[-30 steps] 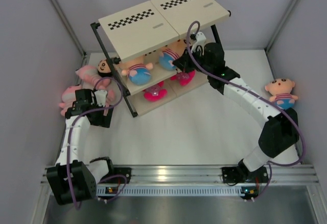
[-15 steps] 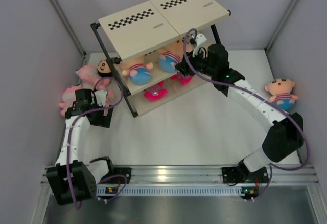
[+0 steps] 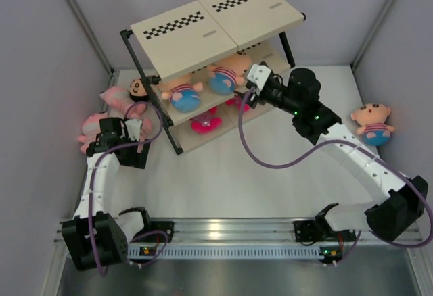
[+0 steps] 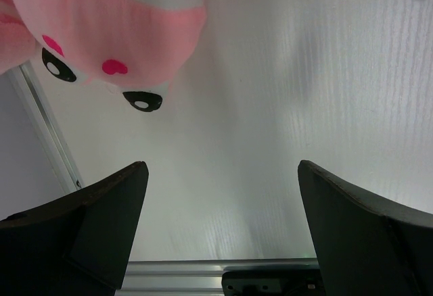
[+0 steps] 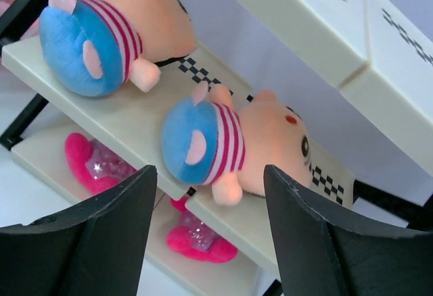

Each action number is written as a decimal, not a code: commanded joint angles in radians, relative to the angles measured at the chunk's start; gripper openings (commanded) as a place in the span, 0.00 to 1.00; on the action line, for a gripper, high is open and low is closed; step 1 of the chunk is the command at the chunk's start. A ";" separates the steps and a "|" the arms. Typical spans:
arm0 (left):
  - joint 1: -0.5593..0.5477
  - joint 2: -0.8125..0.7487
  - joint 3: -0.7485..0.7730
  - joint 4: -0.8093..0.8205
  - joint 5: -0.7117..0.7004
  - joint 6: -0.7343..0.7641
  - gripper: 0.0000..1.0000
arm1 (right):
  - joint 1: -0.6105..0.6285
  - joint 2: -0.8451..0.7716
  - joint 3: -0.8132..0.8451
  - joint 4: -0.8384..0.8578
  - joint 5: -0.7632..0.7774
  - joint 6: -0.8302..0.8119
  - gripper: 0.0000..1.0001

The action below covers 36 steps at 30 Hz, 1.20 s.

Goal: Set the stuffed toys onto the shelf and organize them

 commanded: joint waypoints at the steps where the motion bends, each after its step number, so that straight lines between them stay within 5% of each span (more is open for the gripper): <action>1: -0.001 -0.001 0.018 0.017 -0.009 0.008 0.99 | 0.055 0.075 0.063 0.018 0.016 -0.199 0.65; 8: -0.001 -0.003 0.014 0.019 -0.015 0.011 0.99 | 0.175 0.201 0.166 -0.022 0.157 -0.316 0.65; 21: -0.001 -0.003 0.011 0.019 -0.017 0.017 0.99 | 0.192 0.377 0.354 -0.182 0.360 -0.391 0.63; 27: -0.001 -0.006 0.014 0.019 -0.021 0.018 0.99 | 0.181 0.347 0.321 -0.248 0.415 -0.434 0.21; 31: -0.001 -0.004 0.015 0.019 -0.021 0.024 0.99 | 0.152 0.315 0.313 -0.295 0.348 -0.512 0.03; 36: -0.002 -0.006 0.015 0.017 -0.031 0.026 0.98 | 0.080 0.269 0.336 -0.373 0.098 -0.685 0.00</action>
